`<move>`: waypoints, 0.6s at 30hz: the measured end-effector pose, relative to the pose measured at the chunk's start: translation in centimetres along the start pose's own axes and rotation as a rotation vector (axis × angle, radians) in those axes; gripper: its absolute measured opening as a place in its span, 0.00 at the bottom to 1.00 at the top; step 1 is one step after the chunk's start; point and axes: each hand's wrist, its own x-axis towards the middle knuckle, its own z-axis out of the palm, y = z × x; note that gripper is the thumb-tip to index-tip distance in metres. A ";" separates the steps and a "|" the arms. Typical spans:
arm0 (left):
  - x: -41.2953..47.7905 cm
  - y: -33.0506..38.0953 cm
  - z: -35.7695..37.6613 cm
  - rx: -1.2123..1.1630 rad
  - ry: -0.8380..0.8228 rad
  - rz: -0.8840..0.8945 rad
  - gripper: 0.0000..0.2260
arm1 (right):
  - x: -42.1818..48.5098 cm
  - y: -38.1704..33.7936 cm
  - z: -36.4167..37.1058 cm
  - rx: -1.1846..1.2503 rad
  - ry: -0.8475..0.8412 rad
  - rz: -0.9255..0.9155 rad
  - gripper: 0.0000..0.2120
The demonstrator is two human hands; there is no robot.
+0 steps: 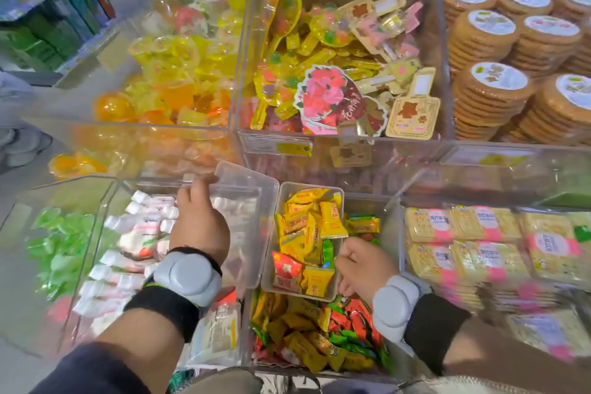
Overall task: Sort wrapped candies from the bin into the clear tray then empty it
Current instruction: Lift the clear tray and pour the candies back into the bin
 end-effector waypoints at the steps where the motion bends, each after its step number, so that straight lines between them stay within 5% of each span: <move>1: -0.3 0.3 0.7 -0.005 -0.031 0.014 0.26 | 0.0 0.8 -0.3 0.000 0.008 0.028 0.10; 18: -2.9 2.7 7.8 -0.117 -0.366 0.135 0.20 | 0.6 5.6 -0.9 -0.081 -0.029 0.349 0.11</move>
